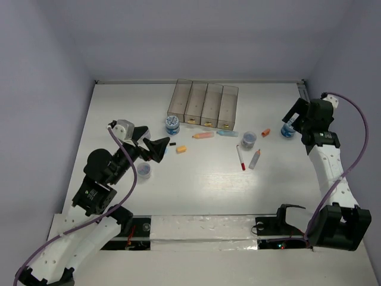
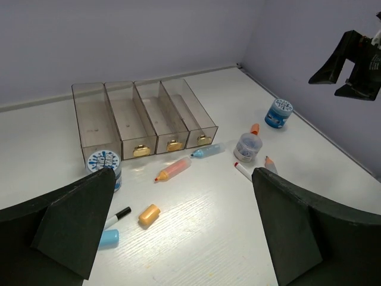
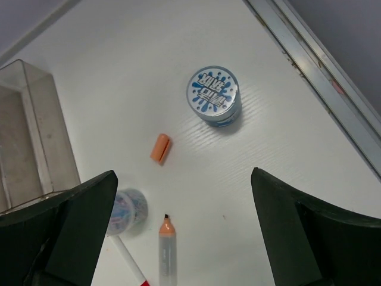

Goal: Sort the stationery into containers
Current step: Pick up the stationery from the center of the board.

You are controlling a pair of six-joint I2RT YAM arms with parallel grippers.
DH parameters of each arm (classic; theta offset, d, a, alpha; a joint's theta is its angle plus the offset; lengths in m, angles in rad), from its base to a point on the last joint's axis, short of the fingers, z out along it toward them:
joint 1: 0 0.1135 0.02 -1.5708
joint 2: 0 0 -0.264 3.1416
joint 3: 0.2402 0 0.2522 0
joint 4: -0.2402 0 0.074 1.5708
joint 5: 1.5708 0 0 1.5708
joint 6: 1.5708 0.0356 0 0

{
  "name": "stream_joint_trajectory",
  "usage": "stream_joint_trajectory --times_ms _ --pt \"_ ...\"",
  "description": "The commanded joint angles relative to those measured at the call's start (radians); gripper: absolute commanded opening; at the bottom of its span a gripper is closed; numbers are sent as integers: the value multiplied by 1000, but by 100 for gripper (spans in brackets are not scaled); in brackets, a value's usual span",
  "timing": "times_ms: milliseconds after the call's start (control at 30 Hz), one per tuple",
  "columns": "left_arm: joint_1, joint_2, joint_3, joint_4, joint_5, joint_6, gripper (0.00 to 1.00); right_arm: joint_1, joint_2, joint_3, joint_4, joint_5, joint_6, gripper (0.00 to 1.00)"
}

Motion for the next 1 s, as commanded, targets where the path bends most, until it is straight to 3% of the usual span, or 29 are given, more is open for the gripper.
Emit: stream_joint_trajectory --times_ms 0,967 --pt "-5 -2 20 23 23 15 99 0 26 5 30 65 3 100" --pt "-71 -13 17 13 -34 36 99 -39 570 239 39 53 -25 100"
